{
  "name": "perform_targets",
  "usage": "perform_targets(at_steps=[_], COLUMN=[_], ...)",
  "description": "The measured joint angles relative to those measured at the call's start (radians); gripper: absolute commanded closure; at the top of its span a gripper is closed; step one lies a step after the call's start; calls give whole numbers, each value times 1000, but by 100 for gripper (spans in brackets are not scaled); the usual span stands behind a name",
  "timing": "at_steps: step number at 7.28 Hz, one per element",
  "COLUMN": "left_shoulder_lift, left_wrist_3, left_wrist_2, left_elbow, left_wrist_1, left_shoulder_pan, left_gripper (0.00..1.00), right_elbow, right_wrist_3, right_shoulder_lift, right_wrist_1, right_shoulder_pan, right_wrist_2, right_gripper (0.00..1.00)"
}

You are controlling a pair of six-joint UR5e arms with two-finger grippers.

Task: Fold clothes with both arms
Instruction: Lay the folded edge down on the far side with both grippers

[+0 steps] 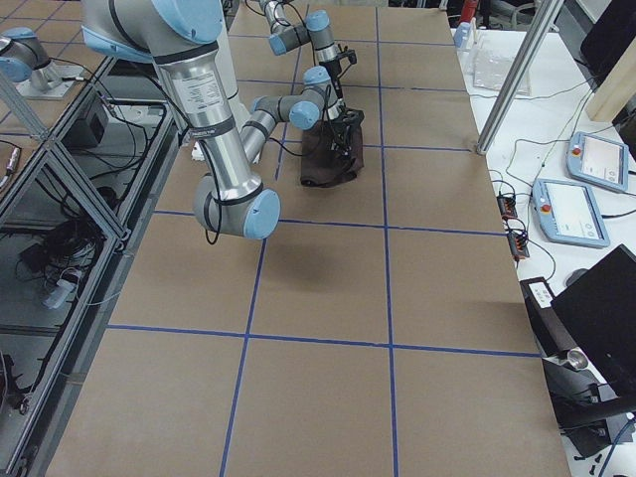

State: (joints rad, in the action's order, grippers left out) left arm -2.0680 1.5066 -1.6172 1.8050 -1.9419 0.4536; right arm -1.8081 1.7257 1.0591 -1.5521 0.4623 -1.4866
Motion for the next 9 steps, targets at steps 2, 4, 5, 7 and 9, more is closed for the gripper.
perform_targets(at_steps=[2,4,5,7,9], left_shoulder_lift=[-13,-19,-19,-17,-3], left_wrist_3=[-2,-12,-28,-140,-254], left_wrist_2=[1,0,-1,-36,-118], left_elbow=[-65,-80,-82,-77,-68], left_wrist_1=[-40,-47,-48,-49,-48], left_shoulder_pan=[4,13,19,41,84], left_gripper=[100,64,1,0,0], right_elbow=[36,45,47,42,11], right_wrist_3=[-20,-45,-68,-145,-198], right_shoulder_lift=[-3,-4,-3,-4,-21], right_wrist_1=[32,36,36,36,34], right_shoulder_pan=[7,15,18,32,42], right_wrist_2=[0,-2,-2,-22,-69], right_gripper=[100,3,0,0,0])
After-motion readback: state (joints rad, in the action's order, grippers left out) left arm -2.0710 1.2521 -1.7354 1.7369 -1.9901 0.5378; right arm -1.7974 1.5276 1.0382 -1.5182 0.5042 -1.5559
